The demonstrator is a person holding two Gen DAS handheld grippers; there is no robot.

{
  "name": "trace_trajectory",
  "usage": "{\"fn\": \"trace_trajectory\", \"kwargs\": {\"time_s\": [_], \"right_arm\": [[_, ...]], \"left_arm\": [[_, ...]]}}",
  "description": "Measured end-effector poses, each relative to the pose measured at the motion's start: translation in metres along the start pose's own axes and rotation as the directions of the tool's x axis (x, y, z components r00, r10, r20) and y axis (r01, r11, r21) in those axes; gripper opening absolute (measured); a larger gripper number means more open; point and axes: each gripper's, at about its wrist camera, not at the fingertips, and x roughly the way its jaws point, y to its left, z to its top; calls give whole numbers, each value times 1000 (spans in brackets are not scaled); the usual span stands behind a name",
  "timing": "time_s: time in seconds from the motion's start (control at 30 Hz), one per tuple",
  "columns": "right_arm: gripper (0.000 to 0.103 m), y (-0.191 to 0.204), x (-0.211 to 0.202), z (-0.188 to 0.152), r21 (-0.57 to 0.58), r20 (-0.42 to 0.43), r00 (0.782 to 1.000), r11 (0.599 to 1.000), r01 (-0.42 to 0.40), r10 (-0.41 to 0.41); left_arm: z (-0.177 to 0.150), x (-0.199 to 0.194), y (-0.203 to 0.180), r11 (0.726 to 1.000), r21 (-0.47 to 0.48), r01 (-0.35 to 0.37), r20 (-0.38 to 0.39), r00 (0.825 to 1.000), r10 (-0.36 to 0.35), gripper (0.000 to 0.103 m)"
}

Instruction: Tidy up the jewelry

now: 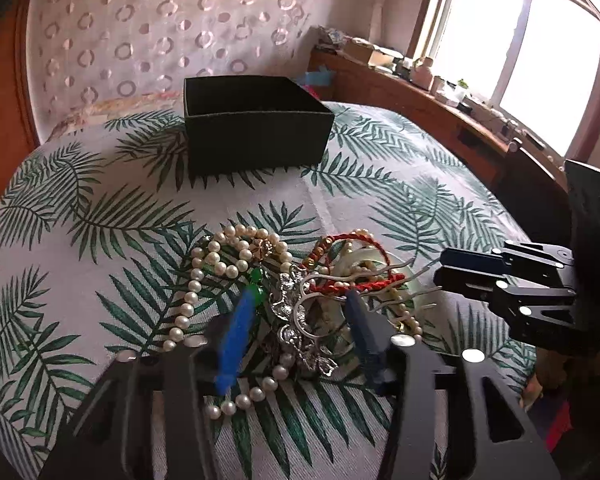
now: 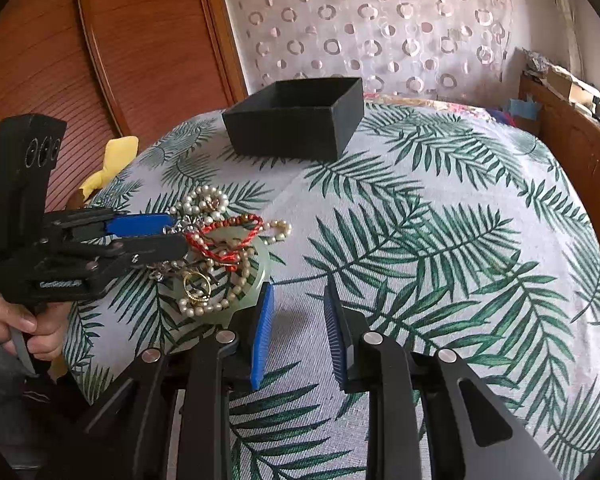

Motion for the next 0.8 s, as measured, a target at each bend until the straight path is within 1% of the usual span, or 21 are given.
{"fn": "trace_trajectory", "kwargs": {"time_s": [0.03,0.07,0.1,0.13,0.27,0.4,0.53,0.67,0.8], "right_arm": [[28,0,-1,0,2,3,1000,1000,-1,1],[28,-1,0,0,7,2,1000,1000,-6,6],[28,-2,0,0,13,1,1000,1000,-10,10],[28,-2,0,0,15,2,1000,1000,-13,13],[28,-2,1,0,15,5,1000,1000,-15,15],[28,-2,-1,1,14,5,1000,1000,-15,15],[28,-2,0,1,9,2,1000,1000,-12,12],[28,1,1,2,-4,-2,1000,1000,-10,10],[28,7,3,7,-20,-1,1000,1000,-12,12]], "left_arm": [[0,0,0,1000,-1,1,2,1000,-1,29],[-1,-1,0,1000,-1,-2,2,1000,2,25],[-1,-1,1,1000,1,-8,0,1000,8,19],[-3,-2,2,1000,0,-6,-5,1000,6,17],[-7,-6,3,1000,-1,-5,-2,1000,5,16],[-8,-14,1,1000,11,3,18,1000,-3,14],[-8,-26,-1,998,46,-32,46,998,30,13],[-9,-35,5,997,42,-59,67,996,56,13],[-7,-46,14,998,14,-68,93,993,66,11]]}}
